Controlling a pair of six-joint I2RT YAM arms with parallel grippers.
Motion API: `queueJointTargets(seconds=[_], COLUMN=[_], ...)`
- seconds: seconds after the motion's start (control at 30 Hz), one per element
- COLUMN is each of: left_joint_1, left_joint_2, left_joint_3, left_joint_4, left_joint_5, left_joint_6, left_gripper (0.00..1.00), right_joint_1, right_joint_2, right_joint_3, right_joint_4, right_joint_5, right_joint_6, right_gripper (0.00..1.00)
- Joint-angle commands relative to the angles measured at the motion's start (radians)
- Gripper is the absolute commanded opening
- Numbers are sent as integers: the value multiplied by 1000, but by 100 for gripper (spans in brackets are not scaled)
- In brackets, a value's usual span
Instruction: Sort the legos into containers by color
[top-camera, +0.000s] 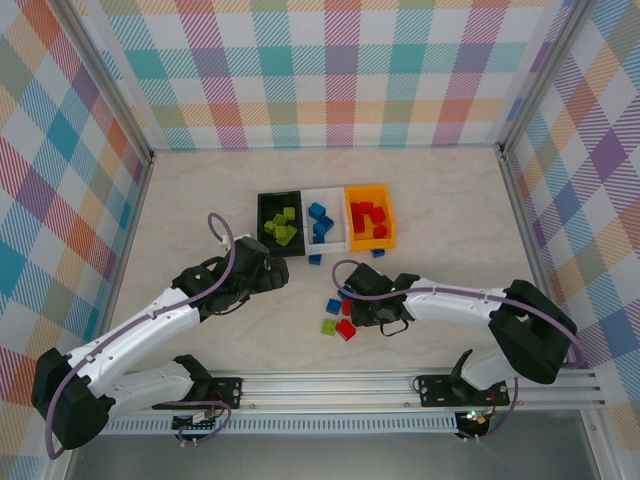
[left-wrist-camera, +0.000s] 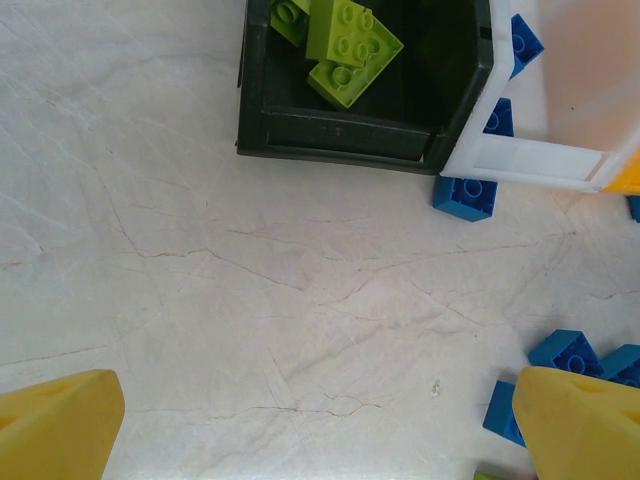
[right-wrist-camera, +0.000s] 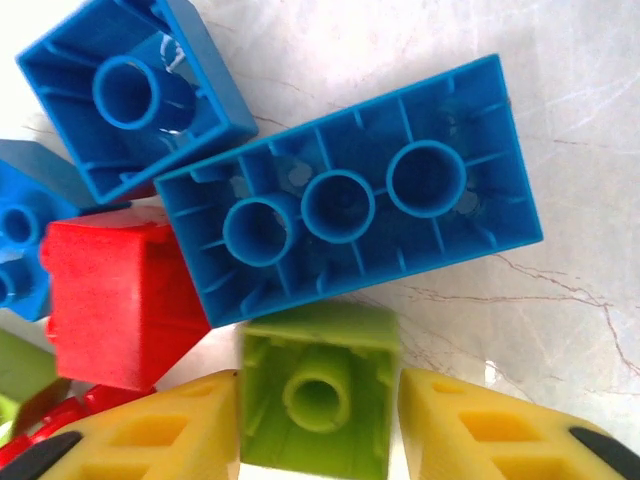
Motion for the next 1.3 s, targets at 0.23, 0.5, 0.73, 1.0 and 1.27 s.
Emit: queueJointTargets(seconds=[0.23, 0.5, 0.73, 1.0, 1.27], left_joint_1=[3, 4, 3, 5, 7], left_joint_2=[-4, -5, -58, -149, -232], left_joint_3=[14, 4, -16, -80, -107], left_joint_4=[-50, -52, -89, -131, -183], left_joint_5=[-20, -28, -71, -89, -72], left_joint_6=[5, 6, 1, -62, -86], left_gripper=[100, 100, 100, 100, 100], right_joint_1=[-8, -8, -8, -25, -90], right_joint_2=[54, 40, -110, 297, 772], right_joint_3=[43, 48, 191, 752, 1331], right_joint_4=[-43, -53, -146, -91, -211], right_joint_5=[64, 67, 81, -36, -92], right_joint_6=[-12, -19, -149, -298, -305], right_gripper=[53, 34, 27, 27, 28])
